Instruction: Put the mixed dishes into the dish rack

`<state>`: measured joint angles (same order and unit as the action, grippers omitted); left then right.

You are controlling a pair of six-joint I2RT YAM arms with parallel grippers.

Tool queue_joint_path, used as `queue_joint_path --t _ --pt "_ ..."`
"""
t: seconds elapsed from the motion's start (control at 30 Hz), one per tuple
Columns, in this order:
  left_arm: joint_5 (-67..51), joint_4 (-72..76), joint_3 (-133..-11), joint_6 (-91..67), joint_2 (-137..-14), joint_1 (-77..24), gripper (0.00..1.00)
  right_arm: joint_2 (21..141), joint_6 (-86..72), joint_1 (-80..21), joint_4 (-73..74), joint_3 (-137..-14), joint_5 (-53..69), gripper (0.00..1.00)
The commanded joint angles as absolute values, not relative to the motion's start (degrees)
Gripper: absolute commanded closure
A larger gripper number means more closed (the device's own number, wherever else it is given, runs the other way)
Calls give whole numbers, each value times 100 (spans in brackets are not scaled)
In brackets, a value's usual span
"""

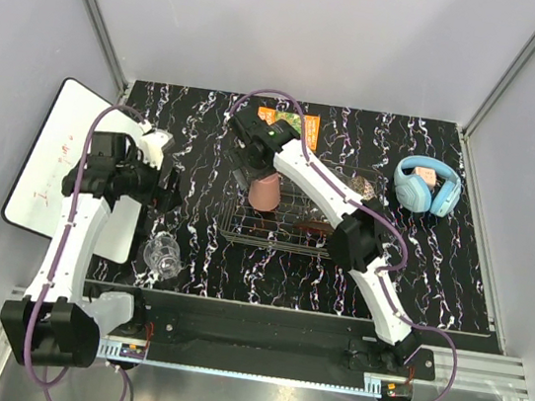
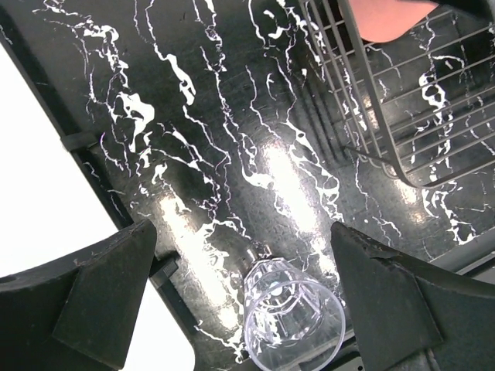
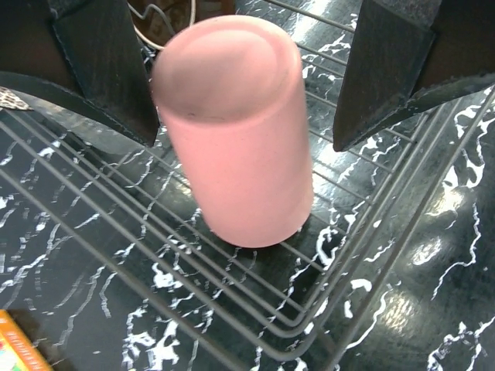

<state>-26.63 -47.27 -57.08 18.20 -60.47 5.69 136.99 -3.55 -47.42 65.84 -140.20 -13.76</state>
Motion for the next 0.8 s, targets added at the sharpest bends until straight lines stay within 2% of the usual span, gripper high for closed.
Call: queue_joint_path --t 0.0,0.13,0.3,0.43,0.6,0.77 --pt "-2514 -4746 -5686 1986 -5827 606 1 13061 -220 -4711 6407 -13966 -1932 0" --pt "-2348 -4895 -5599 2197 -5748 606 1 12710 -220 -4702 6110 -13755 -2626 0" --pt "-1908 -4922 -5063 2741 -5450 659 1 11472 -44 -4702 4818 -12377 -3138 0" --pt "-1670 -5115 -4904 2997 -5195 668 1 10487 -158 -4702 3975 -11480 -2603 0" --pt "-1521 -5221 -4694 3286 -5133 668 1 9529 -623 -4702 3841 -10698 -1531 0" --pt "-1529 -5230 -4413 3453 -5264 668 1 8456 -1168 -4711 3270 -9371 -757 0"
